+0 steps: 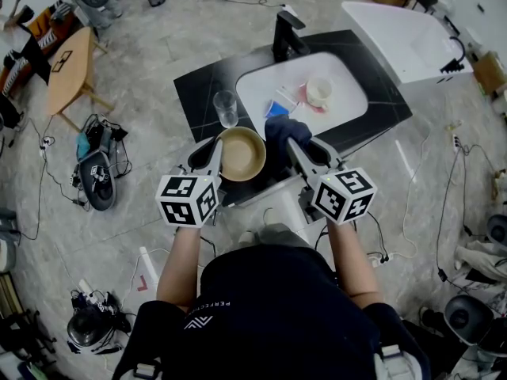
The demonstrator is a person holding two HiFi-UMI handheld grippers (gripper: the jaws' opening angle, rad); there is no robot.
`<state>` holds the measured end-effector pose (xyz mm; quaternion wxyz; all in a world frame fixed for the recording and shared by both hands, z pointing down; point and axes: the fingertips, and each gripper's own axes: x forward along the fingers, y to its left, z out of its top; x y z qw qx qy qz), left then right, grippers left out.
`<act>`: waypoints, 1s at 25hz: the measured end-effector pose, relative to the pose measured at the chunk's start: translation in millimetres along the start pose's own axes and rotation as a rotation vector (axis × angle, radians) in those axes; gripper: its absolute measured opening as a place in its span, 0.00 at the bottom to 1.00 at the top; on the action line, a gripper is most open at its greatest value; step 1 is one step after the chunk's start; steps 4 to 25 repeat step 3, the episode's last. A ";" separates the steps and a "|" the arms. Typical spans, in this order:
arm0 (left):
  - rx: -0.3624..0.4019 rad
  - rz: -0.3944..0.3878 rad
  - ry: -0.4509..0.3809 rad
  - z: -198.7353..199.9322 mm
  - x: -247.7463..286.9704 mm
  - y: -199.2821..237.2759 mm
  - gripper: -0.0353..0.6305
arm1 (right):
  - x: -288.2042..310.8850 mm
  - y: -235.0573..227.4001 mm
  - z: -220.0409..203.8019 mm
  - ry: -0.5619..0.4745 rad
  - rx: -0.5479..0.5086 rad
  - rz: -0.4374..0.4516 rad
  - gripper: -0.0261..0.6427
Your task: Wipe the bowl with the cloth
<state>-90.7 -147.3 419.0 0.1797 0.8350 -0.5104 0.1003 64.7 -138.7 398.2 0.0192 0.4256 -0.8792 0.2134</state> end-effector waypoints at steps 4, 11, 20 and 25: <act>0.003 -0.008 0.004 0.3 0.5 -2.2 0.08 | -0.6 0.4 1.2 0.000 -0.002 0.000 0.16; 0.003 -0.008 0.004 0.3 0.5 -2.2 0.08 | -0.6 0.4 1.2 0.000 -0.002 0.000 0.16; 0.003 -0.008 0.004 0.3 0.5 -2.2 0.08 | -0.6 0.4 1.2 0.000 -0.002 0.000 0.16; 0.003 -0.008 0.004 0.3 0.5 -2.2 0.08 | -0.6 0.4 1.2 0.000 -0.002 0.000 0.16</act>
